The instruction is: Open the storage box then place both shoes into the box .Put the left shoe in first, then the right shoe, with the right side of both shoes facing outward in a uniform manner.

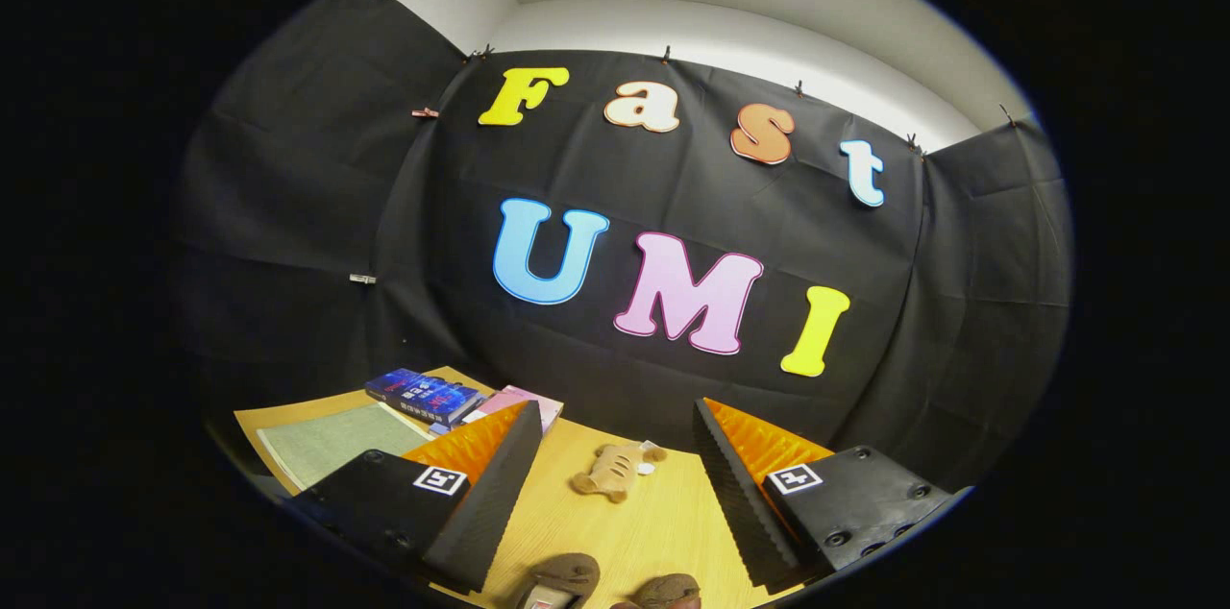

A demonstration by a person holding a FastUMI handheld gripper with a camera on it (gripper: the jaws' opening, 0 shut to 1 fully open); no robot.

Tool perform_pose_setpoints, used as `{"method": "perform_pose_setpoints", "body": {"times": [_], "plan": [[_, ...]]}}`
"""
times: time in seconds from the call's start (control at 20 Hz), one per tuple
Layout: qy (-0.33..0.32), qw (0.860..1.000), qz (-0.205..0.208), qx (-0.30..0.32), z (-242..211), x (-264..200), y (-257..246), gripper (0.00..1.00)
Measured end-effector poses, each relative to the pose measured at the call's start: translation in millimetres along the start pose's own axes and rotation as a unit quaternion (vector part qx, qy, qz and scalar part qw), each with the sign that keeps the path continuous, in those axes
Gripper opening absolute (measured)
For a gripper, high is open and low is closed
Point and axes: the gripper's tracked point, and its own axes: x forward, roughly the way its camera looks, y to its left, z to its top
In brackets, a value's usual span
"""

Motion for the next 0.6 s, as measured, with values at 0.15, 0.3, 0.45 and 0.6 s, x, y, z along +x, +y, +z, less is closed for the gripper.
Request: {"method": "perform_pose_setpoints", "body": {"times": [0.15, 0.3, 0.45, 0.6], "plan": [[0.007, 1.0, -0.022, -0.003, -3.7, 1.0, -9.8, 0.97], [0.015, 0.999, -0.04, -0.002, -9.5, 2.4, -17.8, 0.97], [0.02, 0.999, -0.048, -0.001, -14.1, 2.6, -22.3, 0.97], [0.03, 0.998, -0.051, 0.001, -23.1, 1.8, -25.4, 0.97]]}}
